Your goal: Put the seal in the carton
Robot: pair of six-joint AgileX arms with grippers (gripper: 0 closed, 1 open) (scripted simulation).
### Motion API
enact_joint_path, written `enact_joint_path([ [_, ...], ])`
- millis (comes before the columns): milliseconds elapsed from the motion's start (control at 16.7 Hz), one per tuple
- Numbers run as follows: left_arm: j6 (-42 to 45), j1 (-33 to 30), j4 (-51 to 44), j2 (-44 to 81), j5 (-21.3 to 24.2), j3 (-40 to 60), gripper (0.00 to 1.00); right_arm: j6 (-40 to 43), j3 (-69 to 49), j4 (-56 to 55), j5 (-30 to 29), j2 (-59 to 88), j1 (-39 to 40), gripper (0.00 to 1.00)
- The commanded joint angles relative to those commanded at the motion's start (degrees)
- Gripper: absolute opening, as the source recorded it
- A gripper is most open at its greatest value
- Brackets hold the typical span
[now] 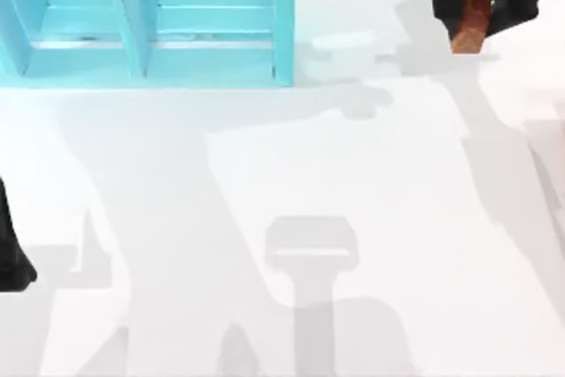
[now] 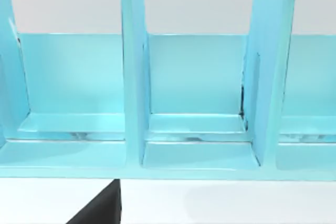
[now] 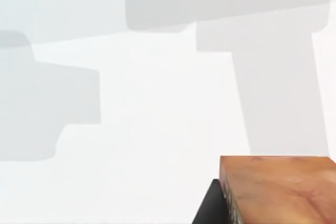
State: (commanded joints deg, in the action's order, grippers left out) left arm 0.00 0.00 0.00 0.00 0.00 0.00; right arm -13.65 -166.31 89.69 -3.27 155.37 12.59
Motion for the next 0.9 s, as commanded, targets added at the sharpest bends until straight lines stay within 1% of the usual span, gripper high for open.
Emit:
enact_joint_path([
  [240, 0.00, 0.00, 0.00, 0.00, 0.00, 0.00, 1.00, 1.35, 1.65, -1.04, 0.35, -1.83, -1.33, 0.00],
  [420, 0.00, 0.00, 0.00, 0.00, 0.00, 0.00, 1.00, 5.68, 8.31, -3.72, 1.27, -7.45, -5.66, 0.00],
  [600, 0.00, 0.00, 0.00, 0.00, 0.00, 0.00, 1.00, 11.14, 20.30, -7.02, 2.49, -15.79, -11.14, 0.00],
  [900, 0.00, 0.00, 0.00, 0.00, 0.00, 0.00, 1.00, 21.58, 46.93, -13.01, 4.70, -32.44, -21.65, 0.00],
])
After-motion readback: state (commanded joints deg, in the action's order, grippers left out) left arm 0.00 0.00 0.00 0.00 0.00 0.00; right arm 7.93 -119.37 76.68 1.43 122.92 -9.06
